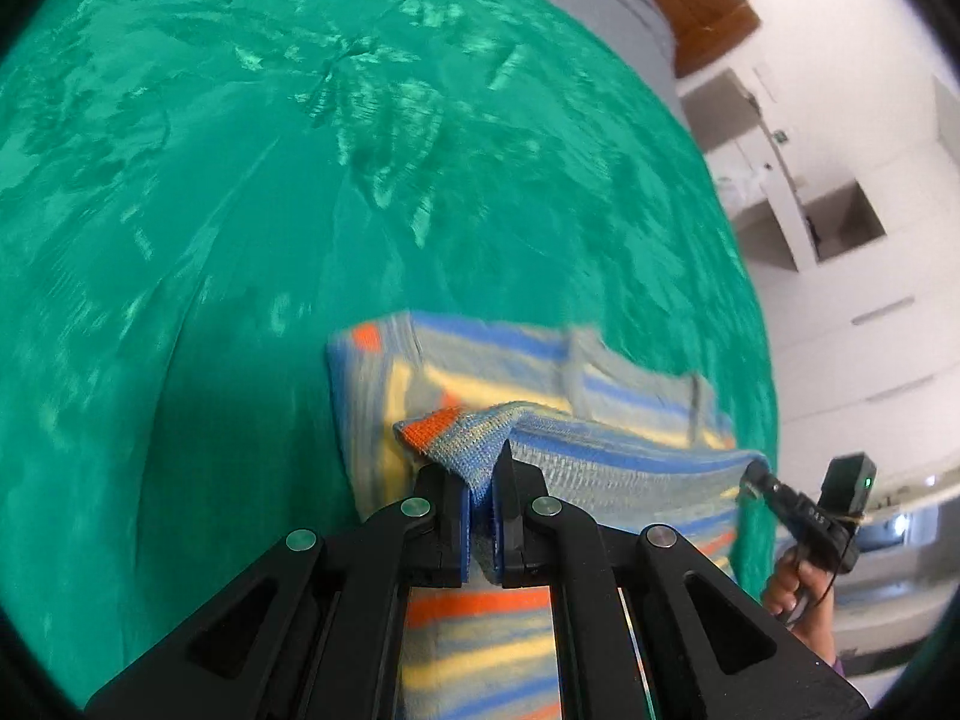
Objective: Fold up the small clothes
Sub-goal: 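Lift the hem with both tools and fold it over toward the collar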
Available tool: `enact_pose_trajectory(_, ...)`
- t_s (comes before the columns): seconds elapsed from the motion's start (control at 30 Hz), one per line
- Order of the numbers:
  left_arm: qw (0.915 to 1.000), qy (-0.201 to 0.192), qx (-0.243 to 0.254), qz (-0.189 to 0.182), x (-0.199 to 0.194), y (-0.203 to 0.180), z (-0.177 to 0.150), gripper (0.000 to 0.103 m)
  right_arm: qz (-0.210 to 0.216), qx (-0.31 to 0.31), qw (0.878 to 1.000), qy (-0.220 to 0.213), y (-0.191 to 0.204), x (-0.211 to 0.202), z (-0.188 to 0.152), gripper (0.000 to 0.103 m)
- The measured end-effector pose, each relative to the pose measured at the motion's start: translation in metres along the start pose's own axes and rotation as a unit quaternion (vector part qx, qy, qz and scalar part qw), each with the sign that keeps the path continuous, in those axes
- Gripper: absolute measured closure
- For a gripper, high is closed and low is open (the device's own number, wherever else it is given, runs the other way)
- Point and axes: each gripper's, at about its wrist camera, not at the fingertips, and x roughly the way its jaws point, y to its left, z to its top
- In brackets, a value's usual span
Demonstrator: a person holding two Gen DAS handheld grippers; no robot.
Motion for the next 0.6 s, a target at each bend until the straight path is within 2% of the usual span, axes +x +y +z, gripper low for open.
enact_pose_trajectory(0.03,0.9999,-0.006,-0.016,0.000,0.003,0.004,0.005,0.096,0.009,0.015,1.000,-0.007,-0.005,0.004,0.002,0.094)
enact_pose_trajectory(0.07,0.9992,-0.015,-0.037,-0.006,0.004,0.010,0.010,0.095,0.020,0.037,0.999,-0.021,-0.013,0.009,0.006,0.089)
enact_pose_trajectory(0.13,0.9972,-0.027,-0.063,-0.028,-0.003,0.017,0.016,0.082,0.033,0.070,0.996,-0.050,-0.023,0.004,0.008,0.082)
enact_pose_trajectory(0.2,0.9966,-0.062,-0.051,-0.018,-0.025,0.017,0.017,0.044,0.045,0.092,0.990,-0.093,-0.030,-0.017,0.009,0.079)
enact_pose_trajectory(0.23,0.9965,-0.078,-0.030,-0.005,-0.038,0.015,0.015,0.039,0.042,0.086,0.991,-0.094,-0.029,-0.023,0.009,0.079)
enact_pose_trajectory(0.27,0.9963,-0.085,-0.011,0.007,-0.045,0.012,0.013,0.033,0.034,0.067,0.993,-0.087,-0.025,-0.029,0.009,0.078)
enact_pose_trajectory(0.37,0.9961,-0.070,0.049,0.022,-0.058,0.001,-0.002,0.033,0.025,-0.019,0.999,-0.032,0.002,-0.039,0.001,0.077)
enact_pose_trajectory(0.43,0.9951,-0.044,0.087,0.012,-0.060,-0.008,-0.017,0.033,0.013,-0.075,0.997,0.032,0.022,-0.027,-0.010,0.077)
enact_pose_trajectory(0.5,0.9912,0.006,0.132,0.009,-0.045,-0.023,-0.032,0.030,-0.007,-0.120,0.986,0.114,0.045,0.010,-0.020,0.077)
enact_pose_trajectory(0.53,0.9869,0.034,0.157,0.016,-0.031,-0.033,-0.041,0.029,-0.020,-0.136,0.982,0.126,0.056,0.028,-0.021,0.077)
enact_pose_trajectory(0.6,0.9810,0.056,0.180,0.046,-0.008,-0.046,-0.045,0.028,-0.026,-0.143,0.982,0.123,0.073,0.056,-0.014,0.077)
